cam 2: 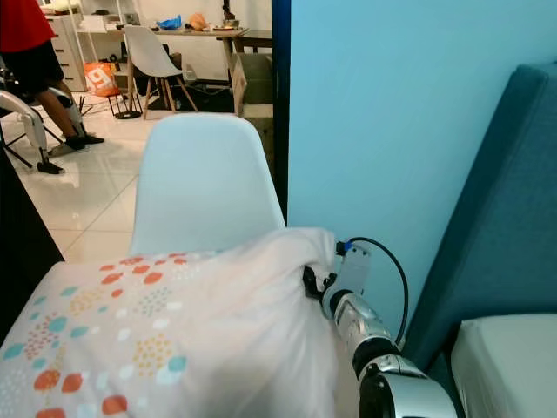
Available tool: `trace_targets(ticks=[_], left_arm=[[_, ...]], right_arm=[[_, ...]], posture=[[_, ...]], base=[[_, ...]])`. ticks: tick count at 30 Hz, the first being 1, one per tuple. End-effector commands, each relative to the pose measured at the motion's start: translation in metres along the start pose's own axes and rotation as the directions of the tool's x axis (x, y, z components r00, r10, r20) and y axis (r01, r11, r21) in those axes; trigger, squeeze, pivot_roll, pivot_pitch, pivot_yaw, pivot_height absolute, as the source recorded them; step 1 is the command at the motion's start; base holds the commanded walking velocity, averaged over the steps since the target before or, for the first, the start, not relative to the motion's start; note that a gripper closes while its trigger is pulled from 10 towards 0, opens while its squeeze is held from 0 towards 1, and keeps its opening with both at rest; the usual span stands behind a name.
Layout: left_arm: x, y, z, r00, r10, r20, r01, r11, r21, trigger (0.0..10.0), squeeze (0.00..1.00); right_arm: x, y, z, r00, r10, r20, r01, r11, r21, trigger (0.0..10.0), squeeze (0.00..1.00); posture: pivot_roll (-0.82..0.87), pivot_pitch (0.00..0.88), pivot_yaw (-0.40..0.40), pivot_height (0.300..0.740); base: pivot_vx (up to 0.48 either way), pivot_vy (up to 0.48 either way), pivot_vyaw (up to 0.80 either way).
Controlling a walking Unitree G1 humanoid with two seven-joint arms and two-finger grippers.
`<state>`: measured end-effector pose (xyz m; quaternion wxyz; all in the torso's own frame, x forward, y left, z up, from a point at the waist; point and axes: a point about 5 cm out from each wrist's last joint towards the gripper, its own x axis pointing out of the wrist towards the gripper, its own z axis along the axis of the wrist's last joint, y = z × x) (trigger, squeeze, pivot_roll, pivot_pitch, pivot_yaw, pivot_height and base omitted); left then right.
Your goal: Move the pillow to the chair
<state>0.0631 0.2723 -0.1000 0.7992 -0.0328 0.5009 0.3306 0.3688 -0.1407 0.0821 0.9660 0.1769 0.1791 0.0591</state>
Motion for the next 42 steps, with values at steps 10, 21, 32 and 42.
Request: trace_targets(ticks=[10, 21, 32, 42], left_arm=[[0.002, 0.006, 0.003, 0.999, 0.028, -0.020, -0.028, 0.999, 0.026, 10.0, 0.00], [-0.001, -0.009, -0.006, 0.998, -0.029, -0.051, 0.034, 0.994, 0.108, 10.0, 0.00], [-0.003, -0.015, -0.012, 0.995, -0.072, -0.075, 0.085, 0.978, 0.188, 10.0, 0.00], [-0.004, -0.027, -0.009, 0.991, -0.116, -0.070, 0.130, 0.963, 0.235, 10.0, 0.00]], right_arm=[[0.000, 0.005, -0.005, 1.000, 0.023, -0.009, -0.023, 1.000, -0.010, 10.0, 0.00], [-0.004, -0.007, -0.014, 0.999, -0.019, -0.048, 0.017, 0.999, -0.043, 10.0, 0.00], [-0.035, -0.050, -0.085, 0.936, -0.208, -0.285, 0.177, 0.975, -0.132, 10.0, 0.00], [-0.096, -0.075, -0.178, 0.754, -0.326, -0.571, 0.164, 0.934, -0.317, 10.0, 0.00]], posture=[[0.17, 0.049, -0.066, 0.655], [0.15, 0.037, -0.080, 0.695], [0.15, 0.017, -0.097, 0.730], [0.14, 0.022, -0.097, 0.740]], base=[[-0.304, 0.000, 0.00], [0.000, 0.000, 0.00], [0.000, 0.000, 0.00], [0.000, 0.000, 0.00]])
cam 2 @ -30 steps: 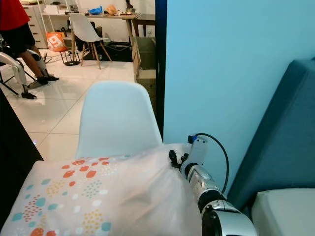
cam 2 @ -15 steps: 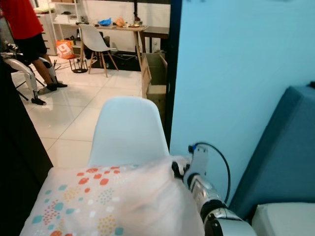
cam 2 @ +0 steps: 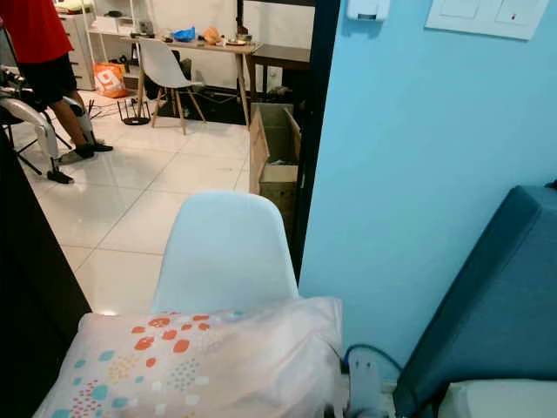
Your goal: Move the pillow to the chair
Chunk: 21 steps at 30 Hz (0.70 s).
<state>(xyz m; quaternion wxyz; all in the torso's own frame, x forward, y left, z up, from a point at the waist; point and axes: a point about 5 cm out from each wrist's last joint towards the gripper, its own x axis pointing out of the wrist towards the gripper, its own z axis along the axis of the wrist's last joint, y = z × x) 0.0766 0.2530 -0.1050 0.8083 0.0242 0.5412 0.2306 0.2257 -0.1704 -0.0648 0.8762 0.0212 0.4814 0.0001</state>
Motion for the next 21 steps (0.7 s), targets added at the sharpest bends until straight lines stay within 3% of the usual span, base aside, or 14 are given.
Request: trace_targets(ticks=[1, 4, 8, 10, 15, 21], left_arm=[[-0.002, -0.006, -0.008, 0.999, -0.024, -0.028, 0.025, 0.999, 0.025, 10.0, 0.00], [-0.002, -0.007, -0.007, 0.999, -0.027, -0.026, 0.027, 0.999, 0.028, 10.0, 0.00], [-0.002, -0.007, -0.008, 0.999, -0.025, -0.027, 0.026, 0.999, 0.023, 10.0, 0.00], [-0.002, -0.007, -0.008, 0.999, -0.025, -0.027, 0.026, 0.999, 0.023, 10.0, 0.00], [-0.003, -0.006, -0.018, 0.997, -0.024, -0.076, 0.023, 1.000, -0.016, 10.0, 0.00], [-0.003, -0.008, -0.017, 0.997, -0.028, -0.077, 0.028, 1.000, -0.004, 10.0, 0.00]], right_arm=[[-0.001, -0.001, -0.017, 0.998, -0.011, -0.059, 0.007, 0.997, -0.077, 10.0, 0.00], [-0.003, -0.006, -0.044, 0.989, -0.033, -0.143, 0.007, 0.984, -0.178, 10.0, 0.00], [-0.006, -0.010, -0.058, 0.981, -0.043, -0.191, -0.009, 0.964, -0.266, 10.0, 0.00], [-0.006, -0.010, -0.058, 0.981, -0.043, -0.191, -0.009, 0.964, -0.266, 10.0, 0.00], [-0.007, -0.012, -0.066, 0.976, -0.050, -0.214, -0.031, 0.932, -0.362, 10.0, 0.00], [-0.007, -0.011, -0.067, 0.977, -0.047, -0.210, -0.037, 0.924, -0.380, 10.0, 0.00]], posture=[[0.14, 0.025, -0.098, 0.740], [0.14, 0.026, -0.099, 0.740], [0.14, 0.029, -0.103, 0.740], [0.14, 0.029, -0.103, 0.740], [0.14, 0.036, -0.101, 0.740], [0.14, 0.035, -0.101, 0.740]], base=[[0.000, 0.000, 0.00], [0.000, 0.000, 0.00], [0.000, 0.000, 0.00], [0.000, 0.000, 0.00], [0.000, 0.000, 0.00], [-0.155, 0.000, 0.00]])
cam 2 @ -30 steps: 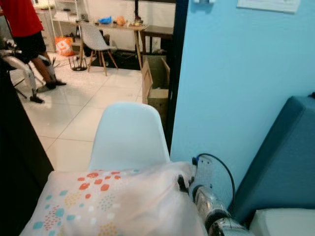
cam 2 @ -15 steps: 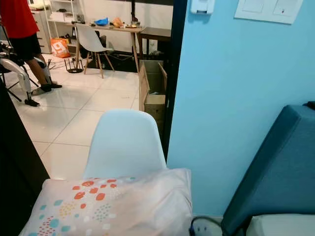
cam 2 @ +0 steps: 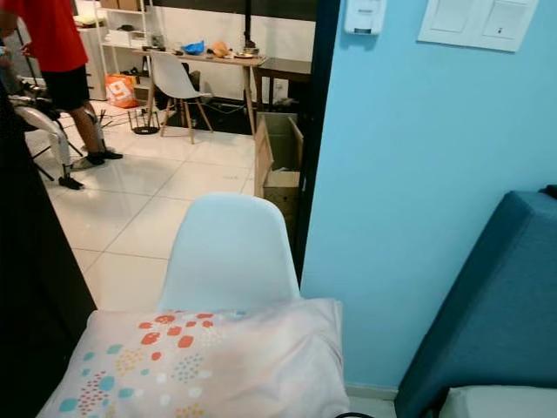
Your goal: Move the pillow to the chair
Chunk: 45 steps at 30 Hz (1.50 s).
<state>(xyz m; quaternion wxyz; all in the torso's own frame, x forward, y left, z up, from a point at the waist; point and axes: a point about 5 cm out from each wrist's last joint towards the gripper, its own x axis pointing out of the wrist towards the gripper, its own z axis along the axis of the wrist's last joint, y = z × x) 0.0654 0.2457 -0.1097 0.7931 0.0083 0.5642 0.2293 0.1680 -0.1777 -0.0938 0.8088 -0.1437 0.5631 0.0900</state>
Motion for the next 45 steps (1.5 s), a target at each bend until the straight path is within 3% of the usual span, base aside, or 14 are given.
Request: trace_targets(ticks=[1, 6, 12, 19, 45], left_arm=[[-0.001, -0.005, -0.003, 1.000, -0.017, -0.016, 0.017, 1.000, 0.013, 10.0, 0.00], [-0.001, -0.009, -0.001, 0.999, -0.031, -0.015, 0.031, 0.999, 0.038, 10.0, 0.00], [-0.001, -0.013, 0.001, 0.999, -0.039, -0.011, 0.039, 0.997, 0.060, 10.0, 0.00], [-0.001, -0.012, 0.002, 0.999, -0.037, -0.009, 0.038, 0.997, 0.069, 10.0, 0.00], [-0.001, -0.019, 0.008, 0.997, -0.079, 0.013, 0.078, 0.993, 0.088, 10.0, 0.00]], right_arm=[[0.000, 0.000, -0.003, 1.000, -0.001, -0.004, 0.001, 1.000, -0.028, 10.0, 0.00], [0.000, -0.002, -0.007, 1.000, -0.004, -0.026, 0.002, 0.996, -0.093, 10.0, 0.00], [0.000, -0.004, -0.010, 0.999, -0.001, -0.034, -0.003, 0.994, -0.111, 10.0, 0.00], [-0.001, -0.007, -0.013, 0.999, -0.015, -0.041, 0.011, 0.993, -0.118, 10.0, 0.00], [-0.001, -0.006, -0.015, 0.998, -0.024, -0.056, 0.016, 0.990, -0.144, 10.0, 0.00]], posture=[[0.14, 0.033, -0.102, 0.740], [0.14, 0.029, -0.105, 0.740], [0.13, 0.017, -0.111, 0.740], [0.13, 0.014, -0.107, 0.740], [0.12, 0.022, -0.106, 0.740]], base=[[-0.364, 0.000, 0.00], [-0.388, 0.000, 0.00], [-0.416, 0.000, 0.00], [-0.399, 0.000, -0.73], [0.000, 0.000, -0.74]])
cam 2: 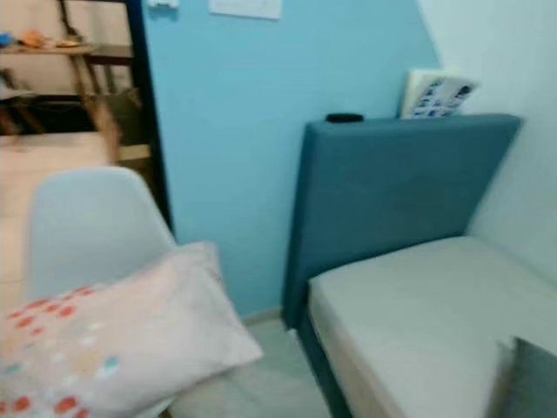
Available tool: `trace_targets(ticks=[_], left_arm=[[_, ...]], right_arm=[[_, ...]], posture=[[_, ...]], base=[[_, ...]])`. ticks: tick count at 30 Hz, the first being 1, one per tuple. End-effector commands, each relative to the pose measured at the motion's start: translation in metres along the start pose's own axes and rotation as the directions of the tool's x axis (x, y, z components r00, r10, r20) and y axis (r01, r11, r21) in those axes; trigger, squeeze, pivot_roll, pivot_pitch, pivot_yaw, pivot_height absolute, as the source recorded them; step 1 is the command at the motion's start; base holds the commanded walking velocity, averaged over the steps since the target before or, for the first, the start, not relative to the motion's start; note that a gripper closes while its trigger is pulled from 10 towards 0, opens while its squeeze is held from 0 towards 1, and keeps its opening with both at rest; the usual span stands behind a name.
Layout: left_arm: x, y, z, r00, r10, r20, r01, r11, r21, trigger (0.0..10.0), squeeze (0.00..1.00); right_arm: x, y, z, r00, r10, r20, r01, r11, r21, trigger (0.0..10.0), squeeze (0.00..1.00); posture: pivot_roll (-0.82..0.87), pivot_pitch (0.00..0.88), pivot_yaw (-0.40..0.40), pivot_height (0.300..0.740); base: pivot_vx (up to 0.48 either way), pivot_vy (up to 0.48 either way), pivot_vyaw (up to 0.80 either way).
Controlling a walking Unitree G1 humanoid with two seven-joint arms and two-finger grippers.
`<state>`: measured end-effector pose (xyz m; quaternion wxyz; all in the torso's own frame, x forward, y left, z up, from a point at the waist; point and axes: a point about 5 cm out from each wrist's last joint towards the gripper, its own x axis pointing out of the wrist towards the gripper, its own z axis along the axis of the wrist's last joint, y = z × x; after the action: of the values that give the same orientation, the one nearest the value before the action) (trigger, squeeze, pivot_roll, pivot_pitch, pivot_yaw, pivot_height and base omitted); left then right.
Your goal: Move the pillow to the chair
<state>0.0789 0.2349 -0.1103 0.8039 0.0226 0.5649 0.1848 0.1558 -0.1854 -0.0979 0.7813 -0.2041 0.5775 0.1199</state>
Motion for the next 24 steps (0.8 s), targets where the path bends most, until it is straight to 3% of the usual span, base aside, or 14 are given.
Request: trace_targets(ticks=[1, 24], left_arm=[[0.000, -0.007, 0.001, 1.000, -0.027, 0.003, 0.027, 0.999, 0.017, 10.0, 0.00], [0.000, -0.018, 0.011, 0.995, -0.089, 0.044, 0.087, 0.996, 0.036, 10.0, 0.00]], right_arm=[[0.000, -0.003, -0.001, 1.000, -0.010, -0.001, 0.010, 1.000, -0.012, 10.0, 0.00], [-0.001, -0.004, 0.006, 1.000, -0.009, 0.015, 0.010, 0.999, -0.033, 10.0, 0.00]], posture=[[0.12, 0.017, -0.107, 0.740], [0.13, 0.000, -0.114, 0.740]], base=[[0.000, 0.000, -0.73], [0.000, 0.000, -0.74]])
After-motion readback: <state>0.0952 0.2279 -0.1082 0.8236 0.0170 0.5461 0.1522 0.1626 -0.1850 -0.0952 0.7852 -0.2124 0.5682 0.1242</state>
